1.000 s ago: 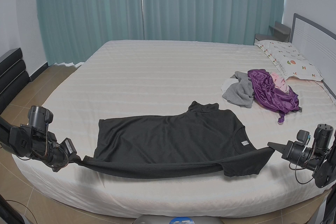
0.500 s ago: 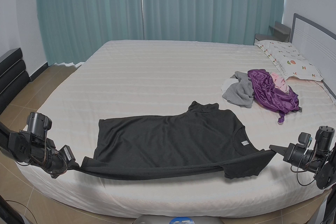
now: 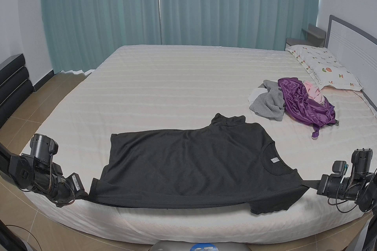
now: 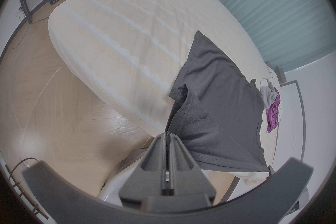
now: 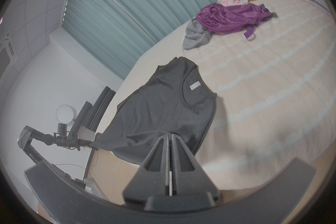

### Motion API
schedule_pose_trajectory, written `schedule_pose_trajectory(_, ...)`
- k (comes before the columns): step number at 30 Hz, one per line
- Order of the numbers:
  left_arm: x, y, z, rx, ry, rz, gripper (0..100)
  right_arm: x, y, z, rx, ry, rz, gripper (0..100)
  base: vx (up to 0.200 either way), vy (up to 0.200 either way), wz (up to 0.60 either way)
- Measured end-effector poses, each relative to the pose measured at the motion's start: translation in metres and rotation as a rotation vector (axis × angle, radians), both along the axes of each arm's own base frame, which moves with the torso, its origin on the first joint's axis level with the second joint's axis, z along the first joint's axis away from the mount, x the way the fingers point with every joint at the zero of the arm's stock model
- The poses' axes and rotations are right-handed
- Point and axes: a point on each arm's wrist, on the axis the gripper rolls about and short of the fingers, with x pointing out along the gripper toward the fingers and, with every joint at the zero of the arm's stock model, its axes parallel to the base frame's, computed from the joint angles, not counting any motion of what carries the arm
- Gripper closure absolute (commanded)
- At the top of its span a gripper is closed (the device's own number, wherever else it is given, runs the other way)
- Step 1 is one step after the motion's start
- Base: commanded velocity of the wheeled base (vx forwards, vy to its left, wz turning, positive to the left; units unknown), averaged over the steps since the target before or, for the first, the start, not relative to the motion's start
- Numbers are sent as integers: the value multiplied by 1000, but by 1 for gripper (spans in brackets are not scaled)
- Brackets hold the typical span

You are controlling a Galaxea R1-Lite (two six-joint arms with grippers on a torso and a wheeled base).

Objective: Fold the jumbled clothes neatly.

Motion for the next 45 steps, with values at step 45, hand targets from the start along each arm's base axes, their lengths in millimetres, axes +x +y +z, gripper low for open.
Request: schedule_pose_trajectory(45, 54, -3, 7, -11, -69, 6, 100, 53, -6, 1, -28, -53, 6, 100, 0, 0, 0)
